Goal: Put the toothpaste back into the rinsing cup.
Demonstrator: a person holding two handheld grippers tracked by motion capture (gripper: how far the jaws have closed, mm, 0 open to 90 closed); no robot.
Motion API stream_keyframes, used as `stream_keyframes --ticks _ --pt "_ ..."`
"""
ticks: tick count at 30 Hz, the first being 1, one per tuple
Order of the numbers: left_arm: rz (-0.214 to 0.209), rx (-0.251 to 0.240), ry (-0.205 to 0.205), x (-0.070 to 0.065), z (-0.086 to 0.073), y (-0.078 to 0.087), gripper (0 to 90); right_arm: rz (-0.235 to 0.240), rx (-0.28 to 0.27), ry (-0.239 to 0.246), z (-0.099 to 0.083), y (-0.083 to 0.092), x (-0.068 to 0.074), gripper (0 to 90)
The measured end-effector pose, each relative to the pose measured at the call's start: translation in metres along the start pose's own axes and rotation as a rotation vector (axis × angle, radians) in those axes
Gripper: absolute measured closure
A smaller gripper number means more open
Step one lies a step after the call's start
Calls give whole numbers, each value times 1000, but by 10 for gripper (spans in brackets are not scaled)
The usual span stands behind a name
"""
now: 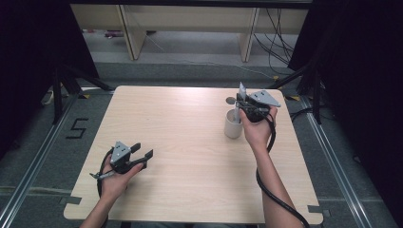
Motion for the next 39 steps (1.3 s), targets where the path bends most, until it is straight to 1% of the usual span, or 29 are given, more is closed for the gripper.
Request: stream_keyframes --ticks 2,3,4,5,6,10,11,12,14,16,17,18,19,20,22,24,25,26,28,29,30,31,32,33,34,35,37,38,39 --pt "-1 0 -1 0 0 0 372 -1 4 9 -1 0 -1 773" --pt "0 1 -1 0 0 0 371 6 10 0 -2 -1 0 773" --pt "15 18 13 -1 -1 1 371 0 10 -1 -2 -1 0 773" --pt "10 13 3 0 0 1 372 0 12 -9 -3 -1 0 773" --pt "12 15 12 -1 -1 1 371 1 8 -15 -4 -2 1 773" --pt "12 14 10 -1 -1 1 371 1 17 3 -6 -2 0 773" --pt "12 15 10 -1 -1 1 371 -2 13 -2 -6 -2 1 773" --pt "11 15 10 -1 -1 1 371 5 19 -3 -7 -3 1 773" --pt "12 14 6 -1 -1 1 371 -4 19 -16 -9 -3 1 773" --pt "11 15 8 -1 -1 1 371 2 24 -13 -10 -3 0 772" --pt "12 15 10 -1 -1 1 371 -4 18 -9 -10 -4 0 773" --pt "12 15 10 -1 -1 1 371 -5 18 4 -10 -4 -1 772" --pt "11 14 11 -1 -1 1 371 -6 21 0 -11 -4 0 773" --pt "12 15 10 -1 -1 1 371 -4 22 -21 -12 -4 1 773" --pt "12 14 4 -1 -1 1 371 -7 27 -14 -14 -4 1 773" --pt "12 15 6 -1 -1 1 371 6 29 -4 -15 -5 0 773" --pt "11 14 3 -1 -1 1 371 -1 29 2 -15 -5 -1 772" --pt "11 14 4 -1 -1 1 371 -8 32 -14 -16 -5 0 772" --pt "6 6 -2 -1 -1 0 371 -5 33 -20 -17 -6 1 772" --pt "2 1 2 -1 -1 -1 371 3 28 6 -17 -7 -1 772" --pt "15 18 10 -2 -1 1 371 -1 36 -2 -18 -6 0 773" --pt "-3 -2 -2 -1 -1 -1 370 -8 27 4 -18 -7 -1 772" --pt "4 3 2 -1 -1 -1 371 -6 39 -10 -19 -6 0 772" --pt "4 4 2 -1 -1 0 371 -1 32 -12 -20 -8 0 772" --pt "14 16 10 -2 -1 1 370 -2 38 2 -21 -8 -1 772" --pt "11 13 6 -1 -1 1 370 -5 37 -14 -21 -8 0 772" --pt "13 15 8 -1 -1 1 371 -7 38 -4 -23 -8 -1 772" --pt "12 14 7 -1 -1 1 370 -3 42 -7 -23 -8 -1 772" --pt "12 15 8 -1 -2 1 371 -4 45 -21 -24 -8 0 772"
Point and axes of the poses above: each handheld gripper's, and its own axes: y roughly backward along the jaws, z roughly out of its top, x roughly to its left, the point moved 3 cm from there along -y, roughly forward along the jaws, and after that the axes turned 2 degrees about -x, right-handed, at the moved point
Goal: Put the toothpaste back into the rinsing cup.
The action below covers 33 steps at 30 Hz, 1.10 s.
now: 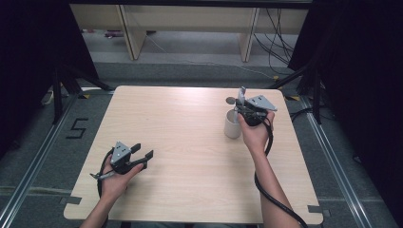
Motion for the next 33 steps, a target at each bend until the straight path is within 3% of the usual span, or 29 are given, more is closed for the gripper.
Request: stream_keyframes --ticks 2,5,18,20,30,33 --pt "-15 -12 -8 1 0 -1 370 0 -2 17 -1 -1 -1 772" --pt "-10 -6 -12 1 0 -1 370 -7 1 1 -2 -1 -1 772" --pt "-19 -10 -13 0 0 -2 370 1 -3 17 -6 -5 0 771" --pt "-16 -8 -13 0 0 -2 370 0 -4 36 -6 -5 -2 771" --pt "-6 7 -4 0 -1 -1 370 -7 16 0 -13 -8 1 771" --pt "-6 7 -4 0 -1 -1 370 2 10 12 -14 -9 0 771"
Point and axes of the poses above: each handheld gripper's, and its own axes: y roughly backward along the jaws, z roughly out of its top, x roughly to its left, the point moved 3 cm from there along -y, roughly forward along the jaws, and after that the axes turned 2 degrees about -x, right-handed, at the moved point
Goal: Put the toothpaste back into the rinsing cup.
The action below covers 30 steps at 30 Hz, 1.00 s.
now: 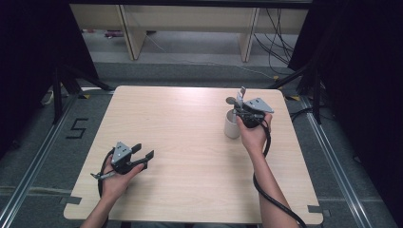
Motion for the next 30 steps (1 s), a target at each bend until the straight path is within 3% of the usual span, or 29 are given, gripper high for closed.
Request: stream_keyframes --ticks 10,11,14,16,21,22,26,30 --pt "-11 -15 -8 1 0 -1 370 2 -5 19 -1 2 -1 766" --pt "-11 -15 -7 1 0 -1 370 5 3 0 -1 3 0 765" --pt "-8 -13 -6 1 0 0 370 8 -6 26 -1 4 -1 761" --pt "-10 -14 -5 1 0 -1 370 5 5 -8 -2 7 2 759" --pt "-9 -14 -4 1 0 0 369 -2 -9 49 -2 9 0 751" --pt "-10 -14 -4 1 0 -1 369 5 9 9 -3 10 3 750" --pt "1 -4 4 0 0 1 369 12 13 25 -4 11 2 743" --pt "4 -1 8 0 0 1 369 15 9 10 -5 11 2 738"
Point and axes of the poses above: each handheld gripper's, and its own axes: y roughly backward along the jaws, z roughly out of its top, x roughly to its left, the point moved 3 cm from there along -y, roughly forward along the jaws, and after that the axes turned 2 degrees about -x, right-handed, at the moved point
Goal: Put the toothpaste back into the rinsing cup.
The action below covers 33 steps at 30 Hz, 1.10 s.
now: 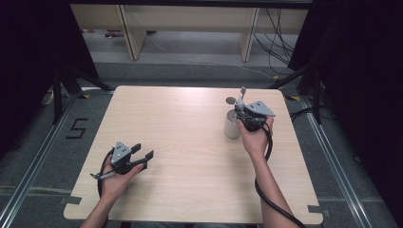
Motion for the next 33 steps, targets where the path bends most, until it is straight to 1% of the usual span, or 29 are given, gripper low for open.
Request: stream_keyframes --ticks 1,2,3,5,6,10,11,12,14,16,18,19,22,23,24,25,26,27,28,30,31,32,33 --pt "0 0 1 0 0 0 369 -1 -1 4 0 0 0 737" --pt "0 0 0 0 0 0 369 -6 -2 -5 0 0 1 736" --pt "-15 -13 -14 1 0 -2 369 -3 -2 -2 0 0 0 734" --pt "-14 -13 -15 1 0 -2 369 -9 2 -2 0 0 0 729" --pt "-14 -13 -14 1 0 -2 369 -8 -4 23 0 0 -1 727" --pt "-14 -13 -14 1 0 -2 369 -15 -3 21 0 -1 -1 707" --pt "-13 -13 -13 1 0 -1 369 -16 -1 16 0 -1 -1 703" --pt "-2 -1 -3 0 0 0 369 -19 -2 3 0 0 -1 701" --pt "-13 -12 -15 1 0 -1 369 -20 -1 1 0 0 0 695" --pt "-14 -13 -14 1 0 -1 369 -15 12 -5 0 0 0 684" --pt "0 1 -2 0 0 0 369 -16 10 -9 0 0 0 672" --pt "-1 0 -2 0 0 0 369 -17 12 -20 0 0 0 666" --pt "-1 1 -1 0 0 0 369 -16 8 -14 0 0 -1 652" --pt "-1 1 -2 0 0 0 369 -15 8 -19 0 0 0 650" --pt "-8 -7 -12 1 0 -1 369 -18 11 -22 0 0 0 648" --pt "0 3 2 0 0 0 369 -16 8 -20 0 0 0 646" --pt "-2 1 -3 0 0 0 369 -17 7 -22 0 -1 0 641" --pt "-14 -13 -16 1 0 -2 369 -17 4 -21 0 -1 0 636" --pt "0 3 1 0 0 0 369 -15 4 -18 0 -1 0 630" --pt "-2 0 -1 0 0 0 368 -15 6 -28 -1 -1 1 608" --pt "-2 0 -2 0 0 0 369 -7 6 -17 0 -2 0 599" --pt "-2 -1 -1 0 0 0 369 -9 11 5 0 -1 -1 589" --pt "-1 -2 -1 1 0 0 368 -16 13 1 0 0 -1 574"
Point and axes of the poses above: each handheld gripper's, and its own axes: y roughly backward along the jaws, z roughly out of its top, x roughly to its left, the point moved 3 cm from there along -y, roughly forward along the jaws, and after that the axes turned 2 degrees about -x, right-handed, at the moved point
